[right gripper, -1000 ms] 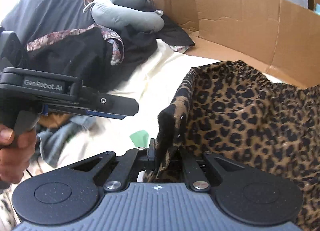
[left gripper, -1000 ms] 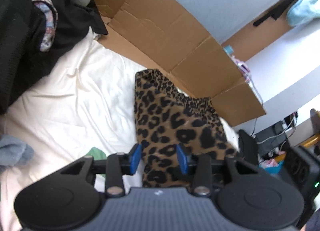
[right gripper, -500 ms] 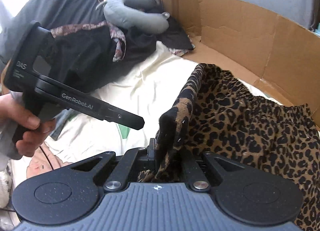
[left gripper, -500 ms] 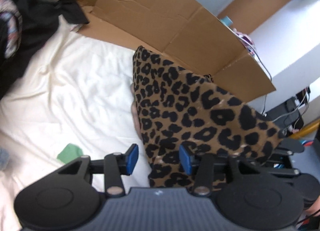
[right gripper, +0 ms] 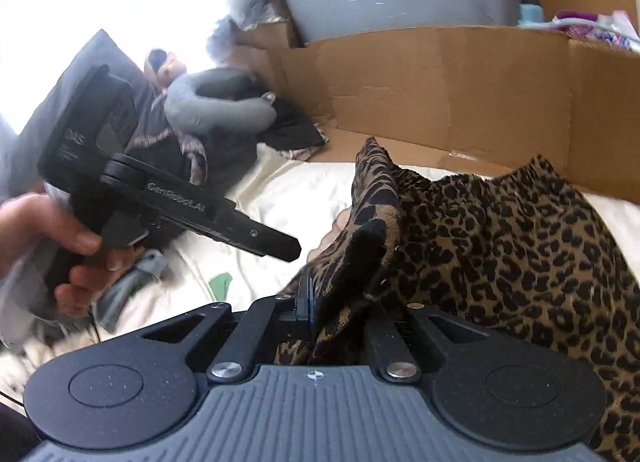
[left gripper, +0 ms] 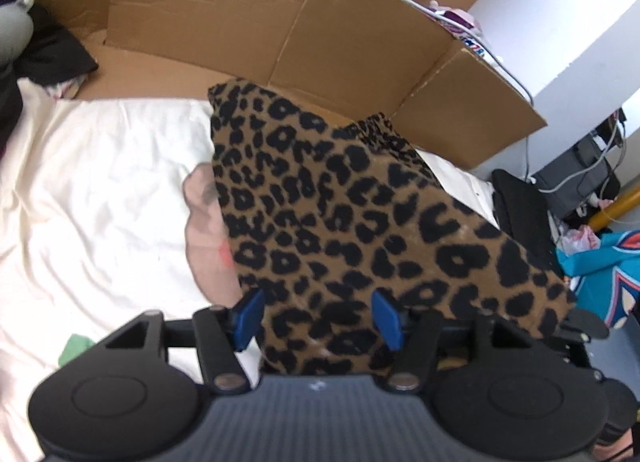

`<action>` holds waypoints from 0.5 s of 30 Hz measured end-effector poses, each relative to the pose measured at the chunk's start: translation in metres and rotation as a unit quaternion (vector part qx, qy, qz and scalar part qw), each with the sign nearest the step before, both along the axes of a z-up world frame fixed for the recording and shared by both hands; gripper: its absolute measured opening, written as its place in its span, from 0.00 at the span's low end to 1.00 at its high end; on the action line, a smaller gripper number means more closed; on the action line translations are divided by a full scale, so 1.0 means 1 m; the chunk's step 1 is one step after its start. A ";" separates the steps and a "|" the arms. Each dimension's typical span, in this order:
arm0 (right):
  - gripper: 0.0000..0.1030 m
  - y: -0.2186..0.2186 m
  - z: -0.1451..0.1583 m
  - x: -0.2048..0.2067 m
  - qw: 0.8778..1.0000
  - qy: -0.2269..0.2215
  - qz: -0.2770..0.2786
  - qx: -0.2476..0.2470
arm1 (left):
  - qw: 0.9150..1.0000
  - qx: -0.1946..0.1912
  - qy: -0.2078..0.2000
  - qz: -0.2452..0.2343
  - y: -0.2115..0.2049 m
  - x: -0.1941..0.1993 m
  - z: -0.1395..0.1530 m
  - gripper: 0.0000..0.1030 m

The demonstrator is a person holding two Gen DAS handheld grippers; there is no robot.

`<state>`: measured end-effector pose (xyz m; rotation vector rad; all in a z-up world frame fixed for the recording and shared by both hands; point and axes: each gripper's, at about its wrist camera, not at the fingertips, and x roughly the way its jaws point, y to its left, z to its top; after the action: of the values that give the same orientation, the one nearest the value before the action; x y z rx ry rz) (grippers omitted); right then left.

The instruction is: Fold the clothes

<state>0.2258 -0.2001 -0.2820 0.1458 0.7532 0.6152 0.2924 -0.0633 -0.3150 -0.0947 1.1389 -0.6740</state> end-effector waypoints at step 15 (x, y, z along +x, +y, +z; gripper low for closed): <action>0.01 -0.096 -0.015 -0.005 0.992 0.015 -0.119 0.036 | 0.994 0.081 0.005 -0.068 0.000 -0.020 0.003 0.71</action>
<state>0.2213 -0.2957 -0.2969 0.3076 0.7300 0.4148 0.2727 -0.0628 -0.3120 0.1181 1.2124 -0.6998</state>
